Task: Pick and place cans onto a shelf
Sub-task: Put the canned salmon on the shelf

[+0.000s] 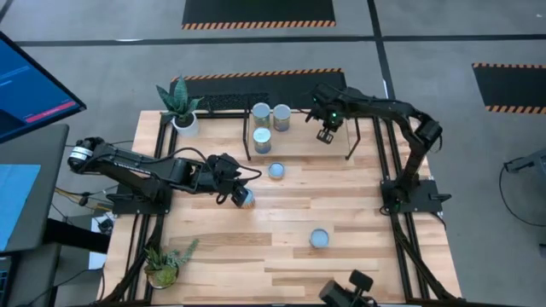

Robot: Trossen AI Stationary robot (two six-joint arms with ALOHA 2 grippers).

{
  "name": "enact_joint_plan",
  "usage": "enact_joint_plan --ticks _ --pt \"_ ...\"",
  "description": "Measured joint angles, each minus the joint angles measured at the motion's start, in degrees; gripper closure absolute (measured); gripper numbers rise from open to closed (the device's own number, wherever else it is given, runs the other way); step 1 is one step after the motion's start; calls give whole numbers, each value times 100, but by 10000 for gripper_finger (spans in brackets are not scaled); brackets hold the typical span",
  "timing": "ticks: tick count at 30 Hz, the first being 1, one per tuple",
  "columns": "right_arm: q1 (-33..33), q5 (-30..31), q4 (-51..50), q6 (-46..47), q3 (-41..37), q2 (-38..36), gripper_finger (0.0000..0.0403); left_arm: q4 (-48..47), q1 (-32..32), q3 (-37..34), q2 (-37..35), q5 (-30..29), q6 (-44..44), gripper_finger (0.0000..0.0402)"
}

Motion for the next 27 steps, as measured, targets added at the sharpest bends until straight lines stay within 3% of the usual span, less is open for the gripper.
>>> enact_joint_plan --ticks 9,19,27 --pt "-68 6 224 -90 17 2 395 -2 1 0 0 2 -2 239" --pt "-65 11 130 -87 17 4 353 0 1 0 0 4 -2 239" --pt "-65 171 30 141 17 7 347 -2 1 0 0 11 -2 239"
